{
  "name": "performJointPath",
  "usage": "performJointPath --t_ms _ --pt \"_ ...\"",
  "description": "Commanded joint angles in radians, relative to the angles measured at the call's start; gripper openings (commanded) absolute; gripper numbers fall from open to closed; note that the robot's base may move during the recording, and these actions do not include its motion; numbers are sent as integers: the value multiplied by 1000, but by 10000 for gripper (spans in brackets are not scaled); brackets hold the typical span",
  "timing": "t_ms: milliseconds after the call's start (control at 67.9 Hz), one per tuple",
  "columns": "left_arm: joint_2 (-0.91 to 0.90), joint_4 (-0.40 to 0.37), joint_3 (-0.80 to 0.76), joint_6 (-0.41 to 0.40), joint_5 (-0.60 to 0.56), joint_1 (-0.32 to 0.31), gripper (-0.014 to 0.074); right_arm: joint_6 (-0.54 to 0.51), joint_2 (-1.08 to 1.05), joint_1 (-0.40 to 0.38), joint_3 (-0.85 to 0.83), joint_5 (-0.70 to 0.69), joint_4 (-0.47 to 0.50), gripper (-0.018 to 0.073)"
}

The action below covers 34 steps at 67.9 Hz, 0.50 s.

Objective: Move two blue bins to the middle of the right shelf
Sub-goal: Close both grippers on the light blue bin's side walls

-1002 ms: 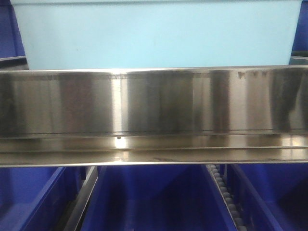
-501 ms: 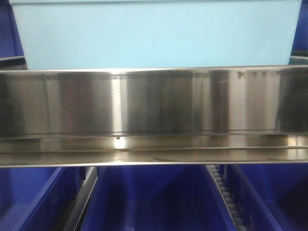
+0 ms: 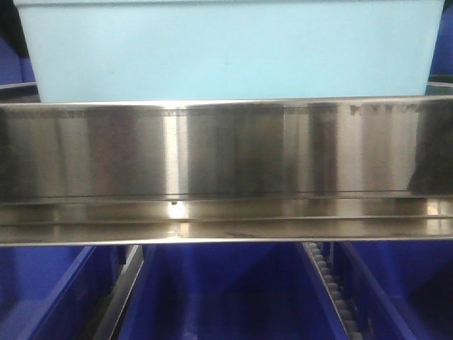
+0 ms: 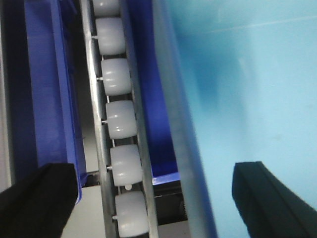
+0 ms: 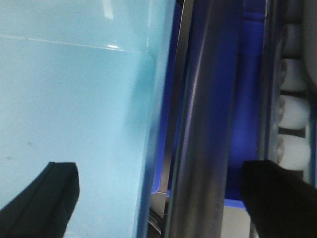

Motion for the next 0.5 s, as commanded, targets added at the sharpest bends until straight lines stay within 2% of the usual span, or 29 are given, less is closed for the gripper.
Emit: performJointPath --t_ms 0,118,206,309,412,457,486 --pt "14 -6 -8 -8 -2 -6 526 6 15 -1 -7 -14 -12 538" --pt "29 -9 -8 -8 -2 -6 505 6 34 -1 -7 -9 -12 534" --pt "31 -9 -8 -8 -2 -6 417 6 43 -1 -7 -1 -12 473" --pt "31 -12 -8 -8 -2 -6 230 6 51 -1 -7 4 -12 302" --pt "31 -17 -8 -8 -2 -6 -36 6 53 -1 -7 4 -12 71" --pt "31 -20 -8 -8 -2 -6 -113 6 53 -1 -7 4 -12 -30" --pt "31 -21 -8 -8 -2 -6 -110 6 53 -1 -7 4 -12 -96"
